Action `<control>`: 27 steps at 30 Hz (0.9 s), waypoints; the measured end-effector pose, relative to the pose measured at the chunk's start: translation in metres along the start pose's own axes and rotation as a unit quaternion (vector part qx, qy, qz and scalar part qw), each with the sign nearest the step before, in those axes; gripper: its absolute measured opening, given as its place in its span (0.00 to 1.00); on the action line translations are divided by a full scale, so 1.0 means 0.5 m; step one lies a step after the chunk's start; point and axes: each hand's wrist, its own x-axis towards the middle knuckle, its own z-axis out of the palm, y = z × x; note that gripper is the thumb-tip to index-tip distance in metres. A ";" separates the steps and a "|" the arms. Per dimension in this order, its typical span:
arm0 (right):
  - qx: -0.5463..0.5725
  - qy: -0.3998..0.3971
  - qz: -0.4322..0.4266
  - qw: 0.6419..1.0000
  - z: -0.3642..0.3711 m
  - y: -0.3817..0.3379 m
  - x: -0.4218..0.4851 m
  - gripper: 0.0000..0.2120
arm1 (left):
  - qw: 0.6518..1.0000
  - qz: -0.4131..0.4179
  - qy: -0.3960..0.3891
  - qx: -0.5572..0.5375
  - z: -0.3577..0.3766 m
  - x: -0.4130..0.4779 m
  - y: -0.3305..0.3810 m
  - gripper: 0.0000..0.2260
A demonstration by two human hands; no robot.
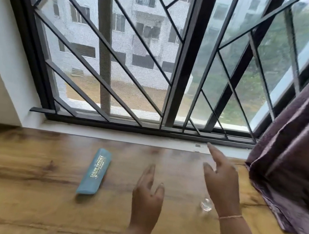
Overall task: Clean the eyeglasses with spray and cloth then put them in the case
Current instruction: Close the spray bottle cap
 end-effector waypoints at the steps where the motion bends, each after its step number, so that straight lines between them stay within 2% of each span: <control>1: -0.007 0.014 0.016 1.000 -0.021 0.014 -0.005 0.25 | 0.999 0.012 -0.044 -0.001 0.019 -0.001 0.012 0.25; 6: -0.018 0.030 0.099 0.994 -0.066 0.099 -0.035 0.25 | 0.970 0.023 -0.238 0.033 0.101 -0.004 0.032 0.25; 9: -0.026 0.028 0.131 0.991 -0.062 0.143 -0.059 0.25 | 0.951 0.024 -0.296 0.085 0.141 -0.003 0.031 0.28; 15: -0.022 -0.009 0.206 0.978 -0.018 0.215 -0.099 0.28 | 0.933 -0.034 -0.346 0.096 0.191 -0.003 0.024 0.32; 22: -0.001 0.015 0.221 0.975 0.011 0.227 -0.114 0.21 | 0.932 -0.056 -0.352 0.070 0.205 -0.010 0.012 0.44; 27: -0.005 0.029 0.220 0.975 0.016 0.224 -0.113 0.21 | 0.928 -0.054 -0.361 0.071 0.201 -0.014 0.009 0.40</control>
